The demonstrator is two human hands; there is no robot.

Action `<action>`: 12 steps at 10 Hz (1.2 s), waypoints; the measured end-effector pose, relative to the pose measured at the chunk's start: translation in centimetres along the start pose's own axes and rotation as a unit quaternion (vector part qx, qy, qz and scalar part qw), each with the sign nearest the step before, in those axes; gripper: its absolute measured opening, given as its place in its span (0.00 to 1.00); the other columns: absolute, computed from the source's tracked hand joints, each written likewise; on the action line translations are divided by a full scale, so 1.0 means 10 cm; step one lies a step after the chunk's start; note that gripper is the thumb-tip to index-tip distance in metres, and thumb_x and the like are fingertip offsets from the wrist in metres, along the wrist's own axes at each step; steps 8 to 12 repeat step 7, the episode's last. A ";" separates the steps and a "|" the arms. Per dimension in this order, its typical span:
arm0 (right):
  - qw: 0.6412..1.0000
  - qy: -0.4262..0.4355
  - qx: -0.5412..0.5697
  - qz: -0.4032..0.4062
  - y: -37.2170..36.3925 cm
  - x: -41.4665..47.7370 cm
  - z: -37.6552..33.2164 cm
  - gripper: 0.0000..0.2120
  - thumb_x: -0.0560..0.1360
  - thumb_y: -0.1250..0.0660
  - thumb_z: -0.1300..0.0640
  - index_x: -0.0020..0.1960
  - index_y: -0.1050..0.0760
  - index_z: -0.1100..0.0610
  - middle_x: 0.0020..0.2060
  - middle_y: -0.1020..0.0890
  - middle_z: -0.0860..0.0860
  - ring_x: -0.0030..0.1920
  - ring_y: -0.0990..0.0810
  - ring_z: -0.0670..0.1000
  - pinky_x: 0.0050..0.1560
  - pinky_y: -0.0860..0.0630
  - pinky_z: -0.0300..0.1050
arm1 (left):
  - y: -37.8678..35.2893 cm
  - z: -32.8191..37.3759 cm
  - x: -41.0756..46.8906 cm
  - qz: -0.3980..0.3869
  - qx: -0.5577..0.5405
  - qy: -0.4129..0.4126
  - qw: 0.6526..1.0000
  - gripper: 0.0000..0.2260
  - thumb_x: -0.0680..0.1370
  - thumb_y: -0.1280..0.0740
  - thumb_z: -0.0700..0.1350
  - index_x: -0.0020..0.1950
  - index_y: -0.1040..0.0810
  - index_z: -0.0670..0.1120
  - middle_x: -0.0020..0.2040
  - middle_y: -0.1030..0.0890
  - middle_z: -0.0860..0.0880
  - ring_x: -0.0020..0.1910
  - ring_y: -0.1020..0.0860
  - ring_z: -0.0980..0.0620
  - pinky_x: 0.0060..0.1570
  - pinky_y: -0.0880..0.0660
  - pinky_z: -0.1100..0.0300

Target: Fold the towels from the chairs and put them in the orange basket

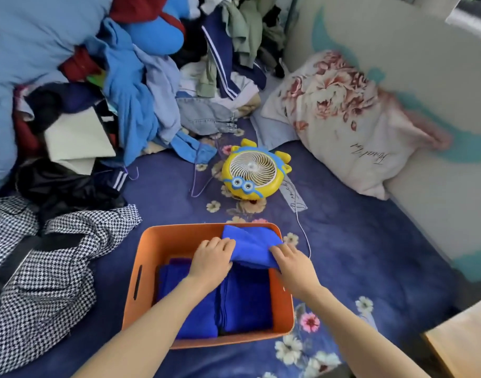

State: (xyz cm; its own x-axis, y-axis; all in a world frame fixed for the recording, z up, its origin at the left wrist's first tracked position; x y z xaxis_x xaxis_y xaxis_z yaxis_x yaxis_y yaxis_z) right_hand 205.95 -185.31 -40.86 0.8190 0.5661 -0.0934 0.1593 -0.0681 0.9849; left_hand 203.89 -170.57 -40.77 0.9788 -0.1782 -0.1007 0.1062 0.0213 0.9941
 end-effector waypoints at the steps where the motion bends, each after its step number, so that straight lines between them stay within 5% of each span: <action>1: 0.985 0.039 -0.124 -0.114 -0.73 -0.09 -0.18 0.12 0.56 0.32 0.60 0.40 0.27 0.55 0.30 0.22 0.51 0.34 0.22 0.56 0.37 0.23 0.45 | -0.91 0.09 -0.17 -0.111 0.005 -0.025 0.994 0.24 0.45 0.20 0.48 0.39 0.18 0.48 0.32 0.19 0.52 0.28 0.22 0.51 0.29 0.28 0.63; 2: 0.936 0.050 -0.173 -0.303 -1.40 -0.31 -0.34 0.13 0.69 0.39 0.59 0.44 0.17 0.54 0.45 0.16 0.58 0.53 0.23 0.61 0.62 0.36 0.55 | -1.80 0.25 -0.51 -0.225 -0.015 -0.061 0.972 0.28 0.40 0.20 0.49 0.39 0.16 0.49 0.30 0.19 0.52 0.27 0.23 0.52 0.28 0.28 0.62; 3: 0.892 0.025 -0.193 -0.407 -1.83 -0.44 -0.27 0.19 0.81 0.49 0.59 0.69 0.32 0.61 0.70 0.36 0.63 0.71 0.42 0.64 0.72 0.50 0.57 | -1.89 0.41 -0.63 -0.293 -0.024 -0.091 0.951 0.29 0.55 0.22 0.53 0.56 0.19 0.50 0.50 0.18 0.42 0.45 0.20 0.46 0.39 0.24 0.57; 4: 0.890 0.035 -0.174 -0.420 -1.88 -0.43 -0.24 0.19 0.80 0.49 0.59 0.69 0.33 0.62 0.70 0.38 0.63 0.71 0.43 0.64 0.72 0.48 0.56 | -1.88 0.41 -0.69 -0.329 -0.055 -0.080 0.939 0.26 0.77 0.41 0.43 0.75 0.42 0.46 0.74 0.42 0.38 0.71 0.40 0.41 0.62 0.35 0.48; 5: 0.892 0.046 -0.167 -0.418 -1.91 -0.39 -0.22 0.19 0.80 0.50 0.60 0.67 0.31 0.62 0.69 0.35 0.63 0.69 0.40 0.64 0.70 0.46 0.55 | -1.90 0.37 -0.71 -0.335 -0.069 -0.066 0.937 0.26 0.78 0.44 0.42 0.76 0.47 0.47 0.76 0.48 0.40 0.73 0.46 0.41 0.65 0.39 0.48; 12: 0.904 0.002 -0.139 -0.405 -1.66 -0.27 -0.24 0.18 0.79 0.46 0.60 0.66 0.29 0.60 0.67 0.32 0.61 0.67 0.36 0.62 0.71 0.45 0.54 | -1.68 0.26 -0.71 -0.335 -0.096 -0.018 0.937 0.24 0.79 0.45 0.45 0.76 0.45 0.46 0.76 0.46 0.42 0.74 0.45 0.43 0.69 0.43 0.49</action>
Point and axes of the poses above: each hand's wrist, its own x-axis towards the middle knuckle, its own y-axis out of the back of the hand, z = x × y, the point moved 8 cm from there along x, towards the middle knuckle
